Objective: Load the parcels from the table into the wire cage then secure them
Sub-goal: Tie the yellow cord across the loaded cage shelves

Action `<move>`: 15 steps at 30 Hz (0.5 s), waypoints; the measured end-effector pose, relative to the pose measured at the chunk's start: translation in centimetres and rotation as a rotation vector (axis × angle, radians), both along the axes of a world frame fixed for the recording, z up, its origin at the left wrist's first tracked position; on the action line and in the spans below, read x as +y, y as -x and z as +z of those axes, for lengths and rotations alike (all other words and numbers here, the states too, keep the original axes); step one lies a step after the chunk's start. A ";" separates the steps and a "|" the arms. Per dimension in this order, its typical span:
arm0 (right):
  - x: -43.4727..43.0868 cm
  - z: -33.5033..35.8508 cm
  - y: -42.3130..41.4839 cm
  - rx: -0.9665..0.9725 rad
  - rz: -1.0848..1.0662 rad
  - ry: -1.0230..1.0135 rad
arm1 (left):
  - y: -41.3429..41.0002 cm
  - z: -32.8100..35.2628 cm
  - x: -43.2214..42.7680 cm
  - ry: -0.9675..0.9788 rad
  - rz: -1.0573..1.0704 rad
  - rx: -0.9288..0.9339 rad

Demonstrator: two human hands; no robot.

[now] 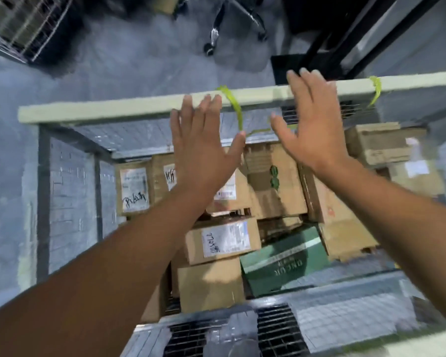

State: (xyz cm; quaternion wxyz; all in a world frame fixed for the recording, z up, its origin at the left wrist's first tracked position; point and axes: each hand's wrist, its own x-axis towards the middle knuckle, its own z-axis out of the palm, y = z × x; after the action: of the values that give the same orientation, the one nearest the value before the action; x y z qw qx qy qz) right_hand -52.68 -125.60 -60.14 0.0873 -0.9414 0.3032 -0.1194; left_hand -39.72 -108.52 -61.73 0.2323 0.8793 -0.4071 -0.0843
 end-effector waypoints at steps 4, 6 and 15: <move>-4.8 -1.1 -3.4 0.294 0.022 -0.090 | -2.4 1.4 -6.7 -0.198 0.062 0.035; -5.4 -2.4 -3.7 0.297 0.028 -0.073 | -3.7 1.2 -9.3 -0.302 0.121 0.122; -6.4 -0.2 -4.9 0.390 0.064 -0.392 | -7.4 2.0 -12.5 -0.115 0.432 0.573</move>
State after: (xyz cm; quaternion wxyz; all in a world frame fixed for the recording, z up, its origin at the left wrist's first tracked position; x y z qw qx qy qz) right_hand -47.83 -131.99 -60.38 0.2113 -0.9209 0.3015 0.1280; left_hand -32.30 -121.03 -59.74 0.2996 0.8974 -0.1249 -0.2989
